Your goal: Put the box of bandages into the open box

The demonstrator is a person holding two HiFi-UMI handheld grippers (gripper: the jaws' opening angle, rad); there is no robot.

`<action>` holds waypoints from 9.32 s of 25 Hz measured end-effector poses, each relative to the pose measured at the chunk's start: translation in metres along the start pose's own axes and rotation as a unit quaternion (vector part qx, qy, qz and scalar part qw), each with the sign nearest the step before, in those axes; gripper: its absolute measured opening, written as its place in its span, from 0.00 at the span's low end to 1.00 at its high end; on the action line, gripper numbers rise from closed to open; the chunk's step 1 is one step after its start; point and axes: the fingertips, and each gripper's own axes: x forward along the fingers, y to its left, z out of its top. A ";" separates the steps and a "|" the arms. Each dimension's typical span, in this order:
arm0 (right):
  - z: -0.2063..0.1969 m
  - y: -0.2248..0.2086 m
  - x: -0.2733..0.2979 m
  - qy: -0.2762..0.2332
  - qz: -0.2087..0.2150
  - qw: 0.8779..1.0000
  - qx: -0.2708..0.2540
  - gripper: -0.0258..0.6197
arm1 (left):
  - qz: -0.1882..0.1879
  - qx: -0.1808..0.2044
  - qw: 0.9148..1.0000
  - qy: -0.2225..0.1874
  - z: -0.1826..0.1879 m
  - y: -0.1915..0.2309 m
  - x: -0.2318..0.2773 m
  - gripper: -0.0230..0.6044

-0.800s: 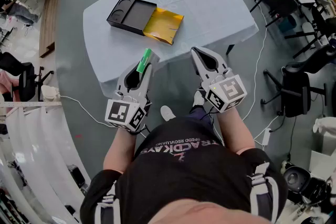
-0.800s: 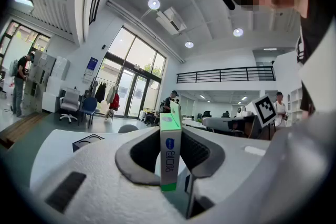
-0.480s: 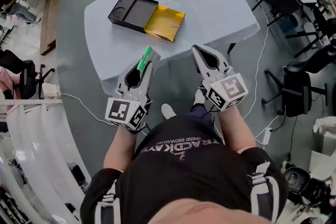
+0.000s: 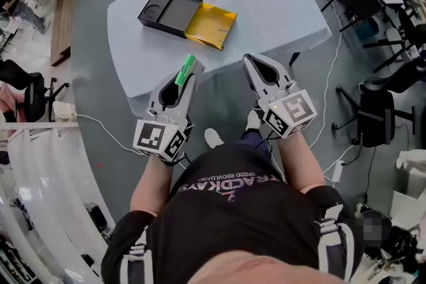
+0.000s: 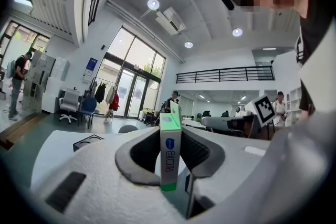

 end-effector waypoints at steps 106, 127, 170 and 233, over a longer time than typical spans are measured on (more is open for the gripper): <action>-0.114 -0.230 0.211 0.173 0.116 0.975 0.072 0.06 | 0.159 -0.215 0.956 0.123 -0.178 0.148 0.280 0.20; -0.155 -0.240 0.245 0.210 0.092 0.968 0.101 0.06 | 0.145 -0.296 0.925 0.190 -0.249 0.176 0.317 0.20; -0.151 -0.238 0.232 0.202 0.096 0.968 0.116 0.06 | 0.278 -0.113 0.898 0.323 -0.284 0.207 0.268 0.54; 0.022 -0.097 0.102 0.030 0.137 0.990 0.013 0.06 | 0.136 0.011 0.990 0.026 0.013 0.040 0.138 0.06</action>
